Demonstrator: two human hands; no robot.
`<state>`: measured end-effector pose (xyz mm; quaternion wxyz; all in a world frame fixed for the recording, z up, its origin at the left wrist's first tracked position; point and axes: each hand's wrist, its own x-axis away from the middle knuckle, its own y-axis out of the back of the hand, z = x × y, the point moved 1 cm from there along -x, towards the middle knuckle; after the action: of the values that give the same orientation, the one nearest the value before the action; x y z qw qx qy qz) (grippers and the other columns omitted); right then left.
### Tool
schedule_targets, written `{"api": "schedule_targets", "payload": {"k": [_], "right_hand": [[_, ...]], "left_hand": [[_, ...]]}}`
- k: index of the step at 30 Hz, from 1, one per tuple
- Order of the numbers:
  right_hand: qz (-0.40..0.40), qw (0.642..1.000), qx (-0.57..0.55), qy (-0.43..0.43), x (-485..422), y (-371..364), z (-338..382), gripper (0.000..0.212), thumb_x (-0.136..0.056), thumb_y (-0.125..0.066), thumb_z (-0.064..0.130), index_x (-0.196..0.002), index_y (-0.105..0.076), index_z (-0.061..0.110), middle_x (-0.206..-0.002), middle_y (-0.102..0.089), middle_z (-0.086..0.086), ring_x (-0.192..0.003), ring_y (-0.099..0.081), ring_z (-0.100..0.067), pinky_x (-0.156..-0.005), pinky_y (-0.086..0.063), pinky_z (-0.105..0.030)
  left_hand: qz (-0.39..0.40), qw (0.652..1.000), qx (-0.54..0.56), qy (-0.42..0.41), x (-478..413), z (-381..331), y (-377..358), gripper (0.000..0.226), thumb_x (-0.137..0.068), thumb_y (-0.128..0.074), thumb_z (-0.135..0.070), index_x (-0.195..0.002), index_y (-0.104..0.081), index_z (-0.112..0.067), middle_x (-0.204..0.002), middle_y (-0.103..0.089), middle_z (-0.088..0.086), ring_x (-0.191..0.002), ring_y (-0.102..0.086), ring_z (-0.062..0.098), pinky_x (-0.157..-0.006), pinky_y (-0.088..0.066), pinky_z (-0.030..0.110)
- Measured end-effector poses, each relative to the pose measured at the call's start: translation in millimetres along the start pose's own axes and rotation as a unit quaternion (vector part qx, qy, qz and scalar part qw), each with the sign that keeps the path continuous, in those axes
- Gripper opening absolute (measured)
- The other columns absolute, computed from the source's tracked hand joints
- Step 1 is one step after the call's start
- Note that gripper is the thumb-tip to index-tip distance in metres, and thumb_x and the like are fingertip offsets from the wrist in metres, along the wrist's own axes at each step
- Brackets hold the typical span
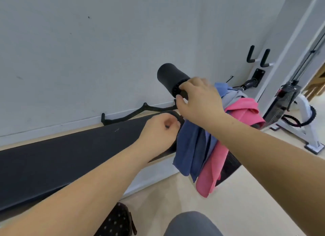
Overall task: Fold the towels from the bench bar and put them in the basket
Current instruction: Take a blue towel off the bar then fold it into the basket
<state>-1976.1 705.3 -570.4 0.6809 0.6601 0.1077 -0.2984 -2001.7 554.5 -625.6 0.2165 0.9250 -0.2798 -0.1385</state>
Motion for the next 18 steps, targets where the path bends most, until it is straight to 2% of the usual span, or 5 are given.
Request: {"api": "schedule_targets", "payload": {"k": [2,4,8,14,18], "right_hand": [[-0.017,0.997,0.058,-0.038,-5.3,17.3,-26.3,0.042,-0.092,-0.050,0.040,-0.117,-0.070,0.013,-0.121,-0.065,-0.010,-0.115,-0.055,-0.037,-0.097,-0.041,-0.047],[0.003,0.992,0.079,-0.100,-5.8,26.1,-50.5,0.043,-0.097,-0.050,0.040,-0.127,-0.065,0.014,-0.130,-0.061,-0.012,-0.124,-0.050,-0.037,-0.105,-0.035,-0.048],[0.034,0.979,-0.076,-0.184,4.3,23.3,-78.1,0.046,-0.103,-0.047,0.036,-0.142,-0.054,0.011,-0.145,-0.050,-0.017,-0.134,-0.045,-0.038,-0.110,-0.037,-0.048],[-0.051,0.977,-0.117,-0.169,21.9,7.7,-96.9,0.052,-0.106,-0.040,0.031,-0.151,-0.042,0.005,-0.151,-0.045,-0.018,-0.140,-0.039,-0.034,-0.114,-0.032,-0.045],[-0.052,0.981,-0.105,-0.157,20.5,3.4,-93.9,0.056,-0.097,-0.036,0.019,-0.152,-0.041,0.006,-0.153,-0.044,-0.017,-0.139,-0.041,-0.035,-0.113,-0.036,-0.050]], "left_hand": [[0.024,0.999,0.025,-0.017,-17.1,-27.5,-19.2,0.027,-0.099,-0.058,-0.032,-0.100,-0.069,-0.008,-0.093,-0.074,0.009,-0.083,-0.068,0.022,-0.082,-0.058,0.042],[0.042,0.998,0.034,-0.016,-35.4,-46.9,-42.4,0.031,-0.097,-0.060,-0.034,-0.087,-0.061,-0.005,-0.075,-0.061,0.007,-0.067,-0.052,0.018,-0.067,-0.052,0.037],[0.050,0.997,0.053,0.011,-55.6,-62.2,-77.7,0.045,-0.094,-0.067,-0.027,-0.058,-0.042,-0.018,-0.054,-0.038,-0.003,-0.053,-0.035,0.017,-0.055,-0.033,0.032],[0.000,0.994,0.092,0.059,-66.3,-51.5,-71.9,0.034,-0.092,-0.047,-0.003,-0.063,-0.035,-0.019,-0.058,-0.037,0.000,-0.053,-0.034,0.016,-0.046,-0.029,0.025],[0.043,0.984,0.156,0.073,-66.0,-51.9,-77.6,0.035,-0.091,-0.073,-0.019,-0.072,-0.044,-0.026,-0.076,-0.051,0.003,-0.070,-0.047,0.015,-0.063,-0.044,0.029]]}}
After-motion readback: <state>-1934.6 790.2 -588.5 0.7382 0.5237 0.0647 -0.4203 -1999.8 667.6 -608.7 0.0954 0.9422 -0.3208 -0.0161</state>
